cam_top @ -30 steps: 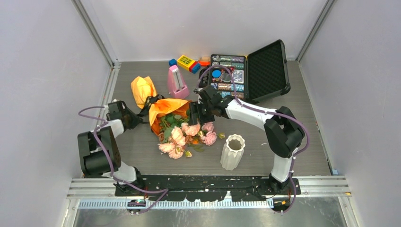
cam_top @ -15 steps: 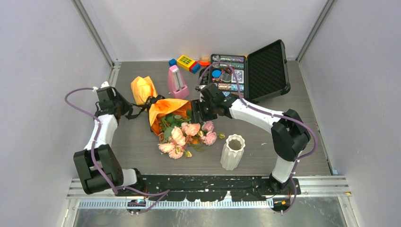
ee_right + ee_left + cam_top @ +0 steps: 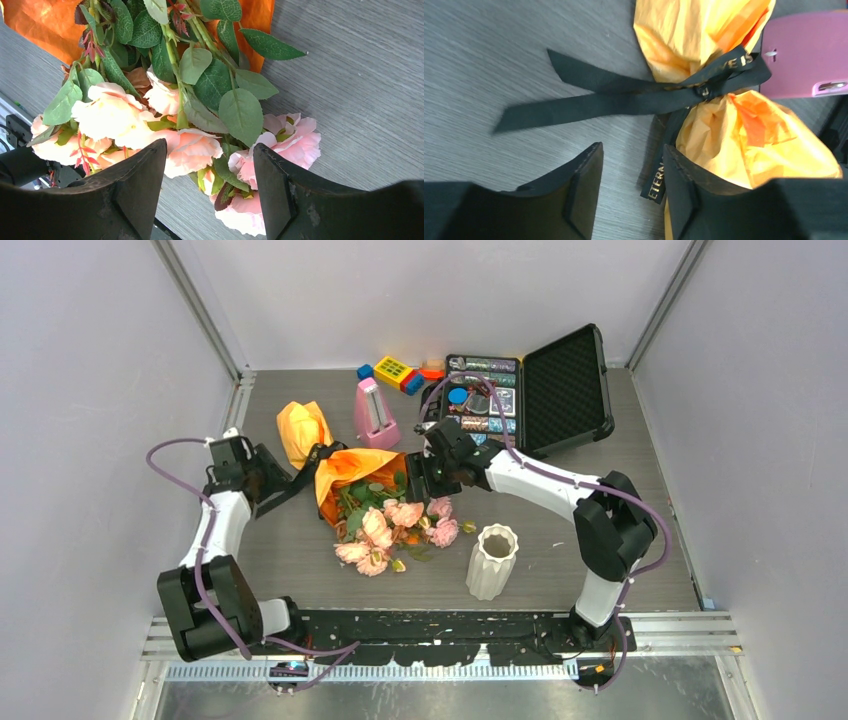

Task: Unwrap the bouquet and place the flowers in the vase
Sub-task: Untie the ribbon from the wrapping paper.

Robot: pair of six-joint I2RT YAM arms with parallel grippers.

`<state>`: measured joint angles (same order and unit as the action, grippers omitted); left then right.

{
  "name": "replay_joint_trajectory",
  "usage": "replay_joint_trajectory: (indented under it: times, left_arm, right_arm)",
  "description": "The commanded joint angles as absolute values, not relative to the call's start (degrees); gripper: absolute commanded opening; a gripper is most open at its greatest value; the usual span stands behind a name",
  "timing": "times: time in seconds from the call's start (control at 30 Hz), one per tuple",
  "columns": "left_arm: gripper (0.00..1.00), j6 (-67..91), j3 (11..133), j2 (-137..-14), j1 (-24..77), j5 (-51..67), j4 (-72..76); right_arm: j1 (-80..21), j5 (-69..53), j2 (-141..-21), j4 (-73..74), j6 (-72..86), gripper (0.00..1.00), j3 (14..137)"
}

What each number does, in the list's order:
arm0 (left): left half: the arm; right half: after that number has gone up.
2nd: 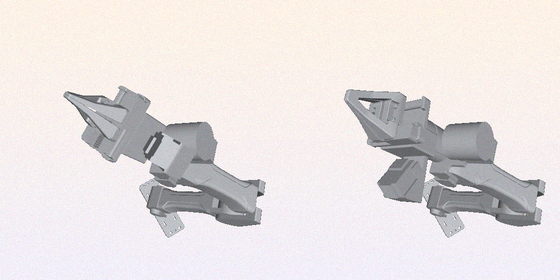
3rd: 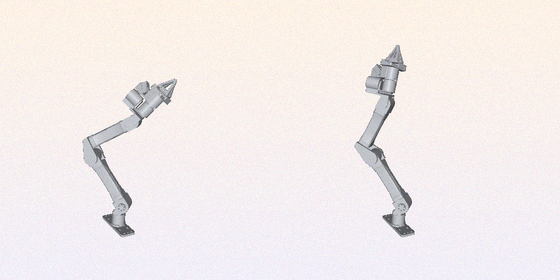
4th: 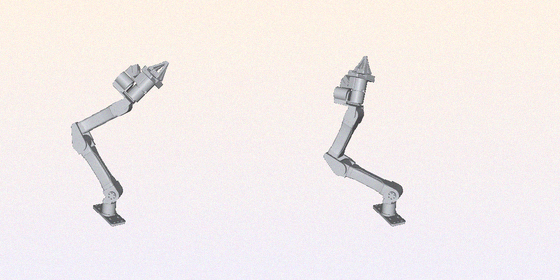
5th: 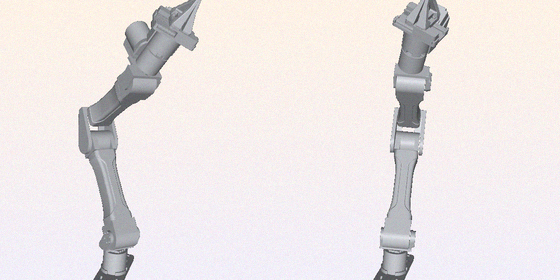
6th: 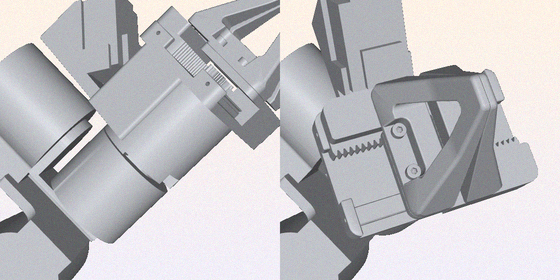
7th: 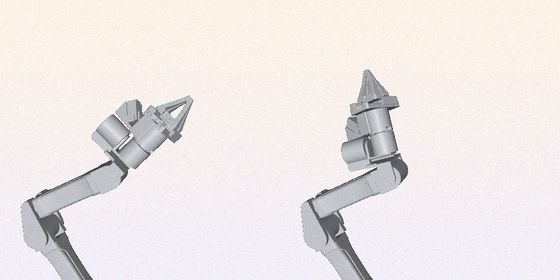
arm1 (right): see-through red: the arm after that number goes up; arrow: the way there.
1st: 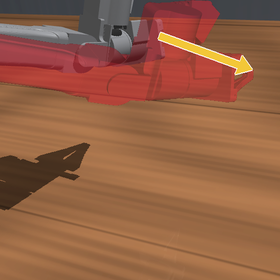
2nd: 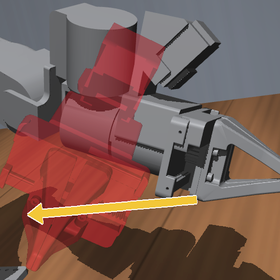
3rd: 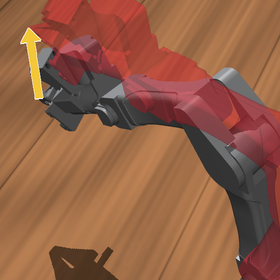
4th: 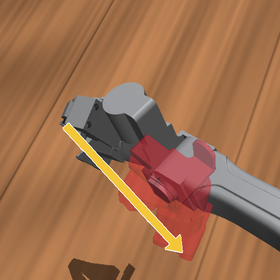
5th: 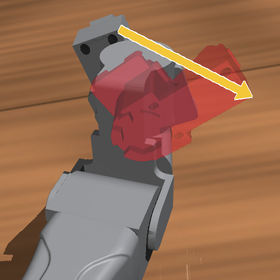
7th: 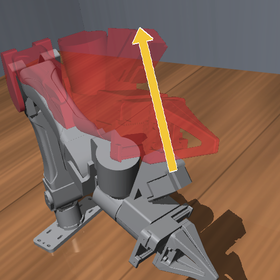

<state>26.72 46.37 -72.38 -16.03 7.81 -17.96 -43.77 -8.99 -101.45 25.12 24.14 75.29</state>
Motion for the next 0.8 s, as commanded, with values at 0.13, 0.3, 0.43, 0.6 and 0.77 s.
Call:
replay_joint_trajectory:
  times: [0.13, 0.3, 0.43, 0.6, 0.77]
  left_arm:
    - [0.58, 26.80, 43.97, -74.51, -16.35, 16.59, -8.03]
    - [0.61, 26.60, 47.29, -81.55, -16.35, 20.13, -3.16]
    - [0.61, 26.31, 51.61, -88.56, -16.35, 24.61, -1.36]
    - [0.61, 25.69, 52.76, -91.97, -16.26, 24.49, 1.90]
    - [0.62, 24.40, 53.55, -94.67, -16.26, 25.72, 2.10]
  right_arm:
    - [-44.07, -9.05, -96.95, 23.38, 24.31, 0.70, 75.22]
    - [-44.09, -9.05, -95.55, 22.94, 24.78, 0.70, 74.52]
    - [-44.08, -8.50, -95.01, 23.07, 24.52, 0.70, 74.31]
    - [-43.98, -8.13, -94.94, 23.82, 24.26, 0.70, 74.30]
    - [-44.05, -8.15, -95.59, 24.13, 24.11, 0.70, 74.64]
